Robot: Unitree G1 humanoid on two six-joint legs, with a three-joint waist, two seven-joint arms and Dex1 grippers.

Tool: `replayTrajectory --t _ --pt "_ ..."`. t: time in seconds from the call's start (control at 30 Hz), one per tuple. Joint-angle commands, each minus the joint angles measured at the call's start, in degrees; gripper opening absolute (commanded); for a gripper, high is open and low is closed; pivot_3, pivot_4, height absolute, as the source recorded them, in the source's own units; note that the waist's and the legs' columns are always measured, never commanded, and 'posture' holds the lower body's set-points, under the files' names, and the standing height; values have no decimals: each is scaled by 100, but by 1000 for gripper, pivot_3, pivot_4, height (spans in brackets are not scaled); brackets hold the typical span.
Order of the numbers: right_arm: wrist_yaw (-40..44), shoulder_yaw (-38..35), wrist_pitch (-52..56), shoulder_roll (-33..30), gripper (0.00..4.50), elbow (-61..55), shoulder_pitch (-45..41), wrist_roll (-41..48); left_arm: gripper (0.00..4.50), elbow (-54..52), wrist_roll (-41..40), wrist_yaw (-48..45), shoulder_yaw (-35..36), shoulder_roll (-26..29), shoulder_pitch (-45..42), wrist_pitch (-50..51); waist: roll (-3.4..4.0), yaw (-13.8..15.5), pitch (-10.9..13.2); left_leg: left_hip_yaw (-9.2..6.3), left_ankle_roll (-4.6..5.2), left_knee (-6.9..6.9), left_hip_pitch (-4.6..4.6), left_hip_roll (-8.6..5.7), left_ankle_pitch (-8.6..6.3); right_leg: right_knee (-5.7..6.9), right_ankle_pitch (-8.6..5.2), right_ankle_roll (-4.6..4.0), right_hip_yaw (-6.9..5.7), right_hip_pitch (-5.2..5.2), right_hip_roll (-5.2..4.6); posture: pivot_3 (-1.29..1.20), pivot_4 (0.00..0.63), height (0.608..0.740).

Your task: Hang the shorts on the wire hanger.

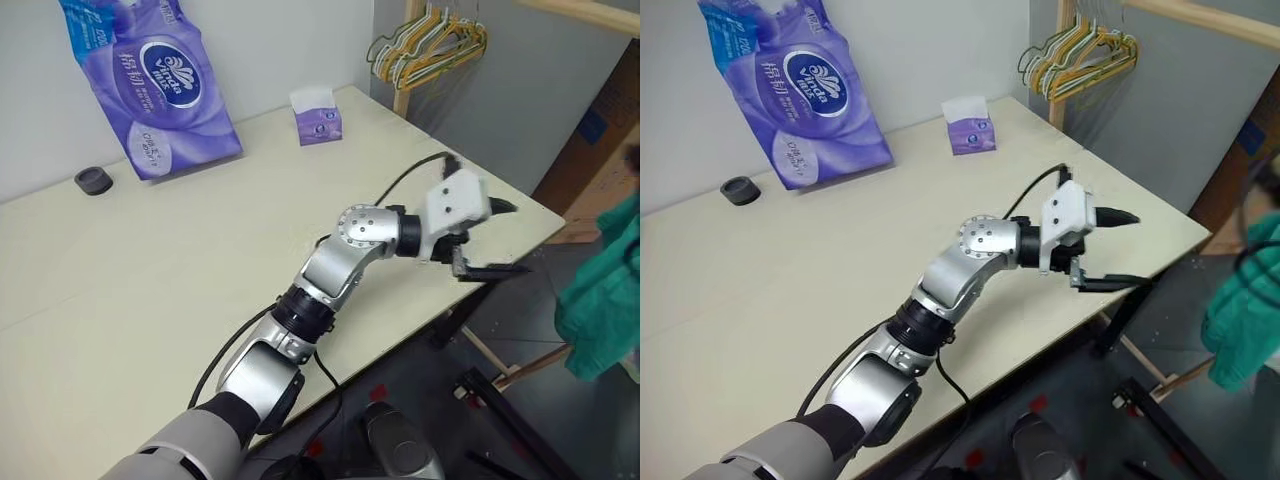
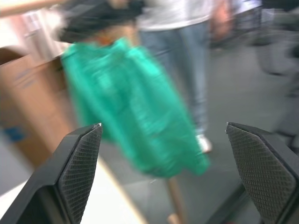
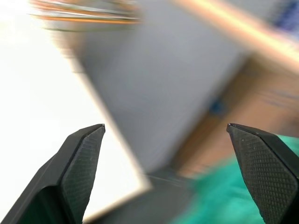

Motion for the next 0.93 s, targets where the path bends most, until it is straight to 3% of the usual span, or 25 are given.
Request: replayTrajectory --t 0.03,0.13,0.3,0.53,0.77,0.93 --pt "-266 265 -400 730 4451 -1045 603 94 4500 -173 224 623 440 363 324 -13 -13 17 -31 -1 0 3 -5 0 0 0 0 0 -1 -3 -2 -369 76 740" --pt "-510 898 -1130 1444 4451 -1347 1017 -123 4500 -322 426 1310 720 570 632 49 -28 32 -83 -18 -3 9 -32 7 2 11 2 -2 -14 -29 -2 -348 64 740" --pt "-1059 2387 -2761 2355 4451 -763 1286 -1038 4500 -793 831 3234 1578 618 1488 462 -85 218 -234 -42 -28 19 -74 -3 18 20 50 -34 -39 -87 -22 -302 42 740" --pt "-1130 3065 -3798 3241 4451 504 1063 -1275 4500 -1369 1510 5121 2144 539 2494 823 -101 624 -363 -55 -25 22 -79 -18 16 14 56 -43 -57 -83 -41 -221 22 740" --pt "-1099 3145 -4308 3552 4451 1224 1111 -1374 4500 -1569 1414 5590 2379 373 2934 758 -105 1091 -486 -77 -26 22 -80 -17 17 10 67 -62 -88 -79 -42 -163 11 740" --pt "-1112 3129 -4457 3706 4451 1445 1138 -1378 4500 -1569 1173 5501 2553 419 3073 619 -108 1269 -555 -105 -37 21 -80 -10 23 11 74 -86 -127 -75 -42 -127 7 740"
